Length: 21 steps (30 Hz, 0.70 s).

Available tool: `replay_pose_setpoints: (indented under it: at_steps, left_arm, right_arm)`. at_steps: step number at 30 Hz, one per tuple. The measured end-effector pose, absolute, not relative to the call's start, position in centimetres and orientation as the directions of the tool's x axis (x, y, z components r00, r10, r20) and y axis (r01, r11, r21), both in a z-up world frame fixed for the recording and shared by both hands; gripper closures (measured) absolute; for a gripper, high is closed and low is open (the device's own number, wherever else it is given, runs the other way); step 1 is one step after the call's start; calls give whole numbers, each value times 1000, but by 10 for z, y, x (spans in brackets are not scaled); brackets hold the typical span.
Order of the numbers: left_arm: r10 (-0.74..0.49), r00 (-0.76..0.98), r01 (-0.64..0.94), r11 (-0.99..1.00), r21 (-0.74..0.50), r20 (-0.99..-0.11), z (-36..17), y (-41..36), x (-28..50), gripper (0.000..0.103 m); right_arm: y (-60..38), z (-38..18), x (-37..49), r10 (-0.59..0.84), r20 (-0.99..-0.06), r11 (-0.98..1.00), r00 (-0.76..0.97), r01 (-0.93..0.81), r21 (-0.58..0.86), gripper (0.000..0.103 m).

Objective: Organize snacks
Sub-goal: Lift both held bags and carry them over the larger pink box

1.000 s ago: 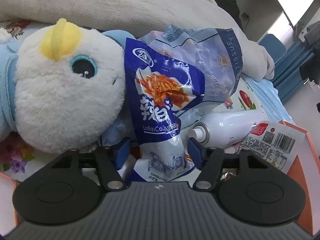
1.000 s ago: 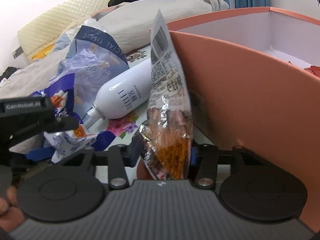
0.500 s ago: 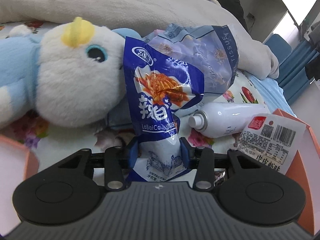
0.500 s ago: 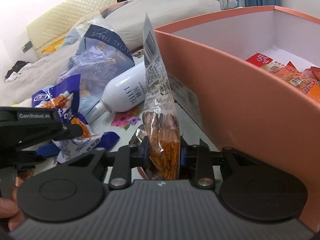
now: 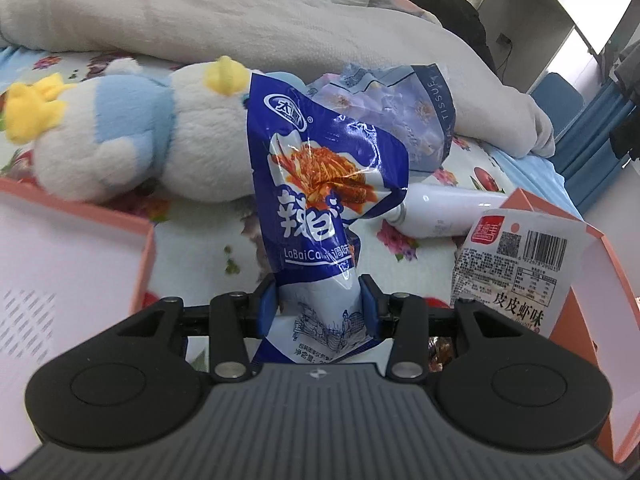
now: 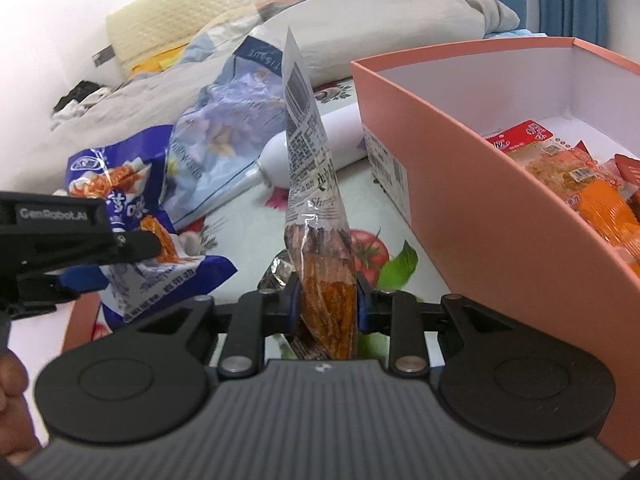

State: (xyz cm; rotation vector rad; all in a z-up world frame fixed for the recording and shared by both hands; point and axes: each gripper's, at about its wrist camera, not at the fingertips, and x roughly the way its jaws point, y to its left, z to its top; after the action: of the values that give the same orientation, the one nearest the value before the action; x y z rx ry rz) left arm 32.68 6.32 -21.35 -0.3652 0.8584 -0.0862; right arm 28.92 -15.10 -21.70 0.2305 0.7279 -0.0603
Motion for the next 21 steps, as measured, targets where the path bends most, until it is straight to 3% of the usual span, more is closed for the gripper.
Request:
replay_pose_setpoints:
  at_steps: [21]
  left_arm:
    - [-184, 628, -45, 961, -272, -756, -180, 40, 241, 55]
  right_arm:
    - [-173, -192, 223, 101, -686, 991, 720, -8, 137, 76]
